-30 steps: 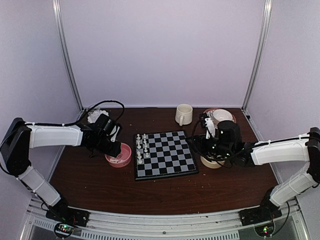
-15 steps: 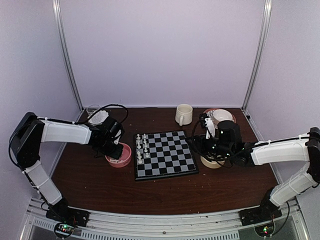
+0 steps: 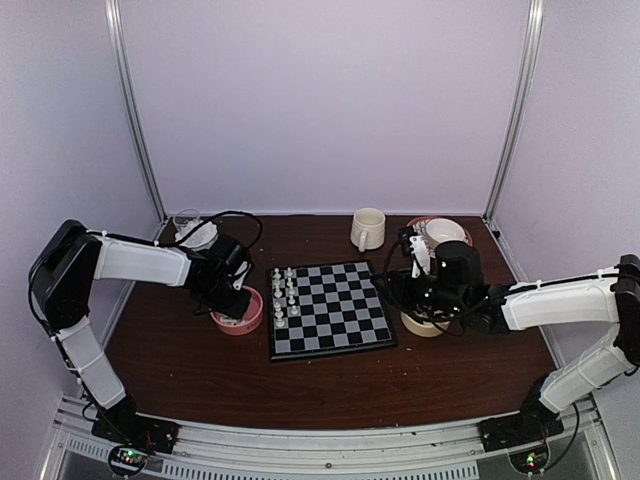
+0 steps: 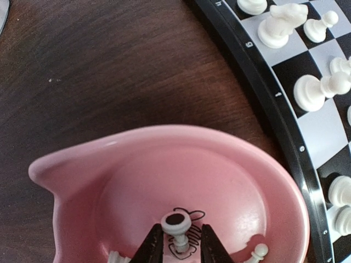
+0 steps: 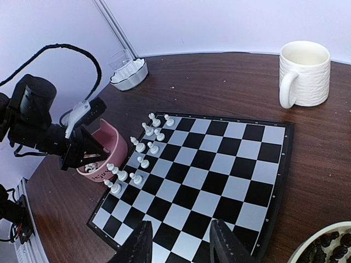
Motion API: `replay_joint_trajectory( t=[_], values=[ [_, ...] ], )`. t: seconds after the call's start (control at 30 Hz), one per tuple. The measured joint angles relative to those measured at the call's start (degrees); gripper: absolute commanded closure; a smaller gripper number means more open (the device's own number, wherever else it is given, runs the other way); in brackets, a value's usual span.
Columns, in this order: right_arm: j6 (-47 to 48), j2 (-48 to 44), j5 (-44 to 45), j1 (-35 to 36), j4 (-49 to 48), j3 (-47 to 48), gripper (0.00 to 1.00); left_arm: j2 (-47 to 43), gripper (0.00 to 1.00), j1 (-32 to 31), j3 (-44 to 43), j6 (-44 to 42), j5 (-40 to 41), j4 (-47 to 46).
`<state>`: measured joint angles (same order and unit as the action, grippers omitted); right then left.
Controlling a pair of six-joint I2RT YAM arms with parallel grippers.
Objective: Set up the chess pieces on the board
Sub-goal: Pick up the pawn from the storage box.
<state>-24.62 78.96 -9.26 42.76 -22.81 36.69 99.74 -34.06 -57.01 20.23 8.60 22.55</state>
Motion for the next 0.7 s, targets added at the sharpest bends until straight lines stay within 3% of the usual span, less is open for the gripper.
replay_joint_trajectory(
  t=[0.7],
  values=[
    [-0.02,0.00,-0.44,-0.02,0.00,0.00,0.62,-0.22,0.88,0.00,-0.28,-0.24,0.33,-0.31]
  ],
)
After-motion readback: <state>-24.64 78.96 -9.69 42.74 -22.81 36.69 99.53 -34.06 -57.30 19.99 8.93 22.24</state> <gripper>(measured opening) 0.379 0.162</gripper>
